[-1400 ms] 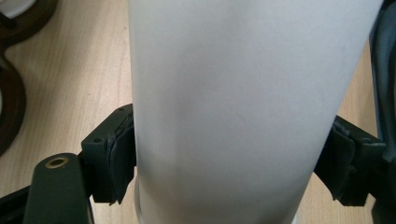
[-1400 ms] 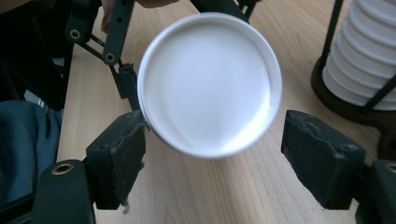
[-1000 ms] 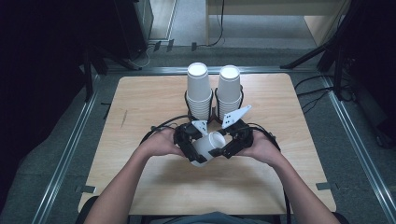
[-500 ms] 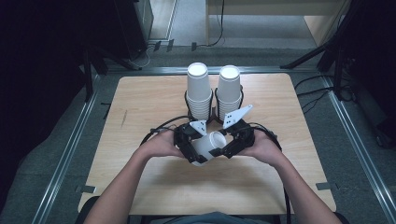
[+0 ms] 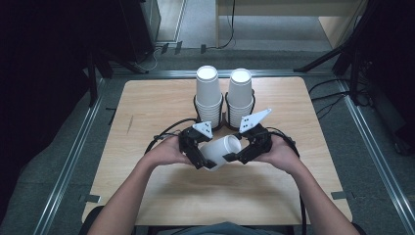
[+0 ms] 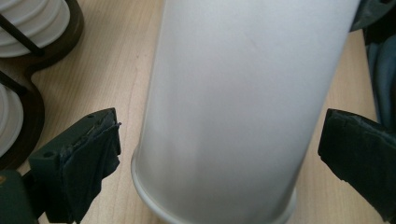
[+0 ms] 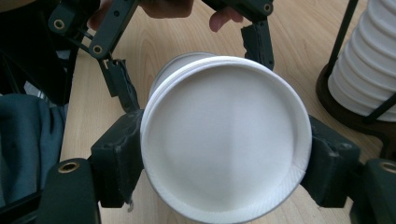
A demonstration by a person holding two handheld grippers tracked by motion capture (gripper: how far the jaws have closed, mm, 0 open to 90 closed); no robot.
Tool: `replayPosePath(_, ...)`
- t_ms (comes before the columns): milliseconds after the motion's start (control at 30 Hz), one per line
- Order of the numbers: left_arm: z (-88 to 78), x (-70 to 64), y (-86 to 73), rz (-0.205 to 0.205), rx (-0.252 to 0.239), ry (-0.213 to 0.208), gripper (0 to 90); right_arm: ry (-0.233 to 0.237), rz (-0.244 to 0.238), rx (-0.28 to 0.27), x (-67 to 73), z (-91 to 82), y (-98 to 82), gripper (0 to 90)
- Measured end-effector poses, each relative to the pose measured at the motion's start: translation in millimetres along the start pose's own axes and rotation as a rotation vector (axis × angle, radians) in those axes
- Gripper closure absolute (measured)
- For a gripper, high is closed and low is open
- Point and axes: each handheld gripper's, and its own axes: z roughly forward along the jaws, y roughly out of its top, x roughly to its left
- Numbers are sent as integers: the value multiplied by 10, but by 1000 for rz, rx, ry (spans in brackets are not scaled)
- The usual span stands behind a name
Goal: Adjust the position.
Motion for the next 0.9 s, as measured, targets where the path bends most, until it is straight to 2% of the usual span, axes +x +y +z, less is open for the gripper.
replayPosePath(67, -25, 17, -15, -24, -31, -13, 0, -3, -1, -6, -7, -18, -8, 249)
replayPosePath(233, -66, 45, -73, -55, -78, -10, 0, -14, 10, -20, -26, -78, -33, 249)
replayPosePath(533, -77, 74, -143, -101, -133, -28, 0, -24, 20, -47, -59, -175, -63, 249)
replayPosePath(700, -17, 72, -158, -109, -129, -39, 0, -21, 27, -74, -56, -225, -52, 248)
replayPosePath(900, 62, 45, -131, -99, -122, -53, 0, -6, 18, -101, -23, -242, -5, 249)
